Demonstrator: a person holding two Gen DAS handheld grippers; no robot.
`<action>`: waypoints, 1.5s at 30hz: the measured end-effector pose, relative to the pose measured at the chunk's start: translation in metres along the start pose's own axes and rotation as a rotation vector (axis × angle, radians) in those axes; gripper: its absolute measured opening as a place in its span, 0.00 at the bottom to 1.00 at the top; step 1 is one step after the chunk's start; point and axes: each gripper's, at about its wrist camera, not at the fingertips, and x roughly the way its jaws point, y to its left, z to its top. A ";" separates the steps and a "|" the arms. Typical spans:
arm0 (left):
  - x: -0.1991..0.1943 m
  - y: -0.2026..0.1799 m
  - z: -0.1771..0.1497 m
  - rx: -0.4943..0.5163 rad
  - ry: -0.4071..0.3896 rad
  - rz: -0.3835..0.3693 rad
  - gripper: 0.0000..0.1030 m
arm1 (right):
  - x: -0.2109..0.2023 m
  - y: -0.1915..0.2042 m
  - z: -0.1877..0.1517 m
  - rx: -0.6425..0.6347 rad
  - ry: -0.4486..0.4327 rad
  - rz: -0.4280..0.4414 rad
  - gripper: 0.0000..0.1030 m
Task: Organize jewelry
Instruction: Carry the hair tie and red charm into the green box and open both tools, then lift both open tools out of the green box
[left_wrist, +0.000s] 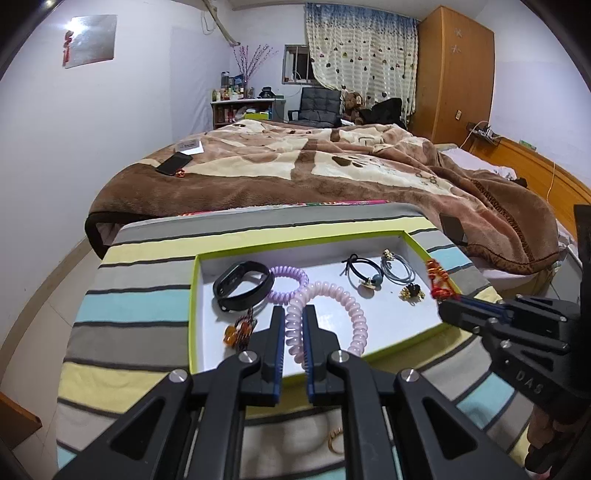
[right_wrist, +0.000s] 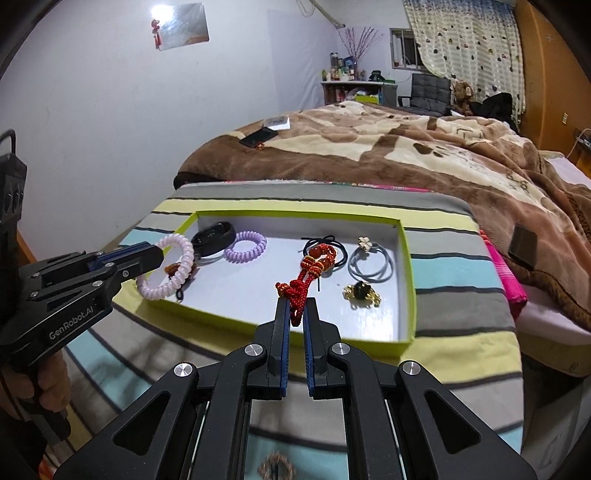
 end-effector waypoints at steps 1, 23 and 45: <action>0.004 0.000 0.001 0.002 0.006 0.003 0.09 | 0.007 -0.001 0.002 0.000 0.011 0.000 0.07; 0.070 0.009 -0.003 -0.010 0.146 0.026 0.10 | 0.067 -0.022 0.003 0.043 0.139 -0.020 0.07; 0.021 0.010 -0.012 -0.050 0.066 0.013 0.29 | 0.013 -0.017 -0.010 0.054 0.037 -0.003 0.21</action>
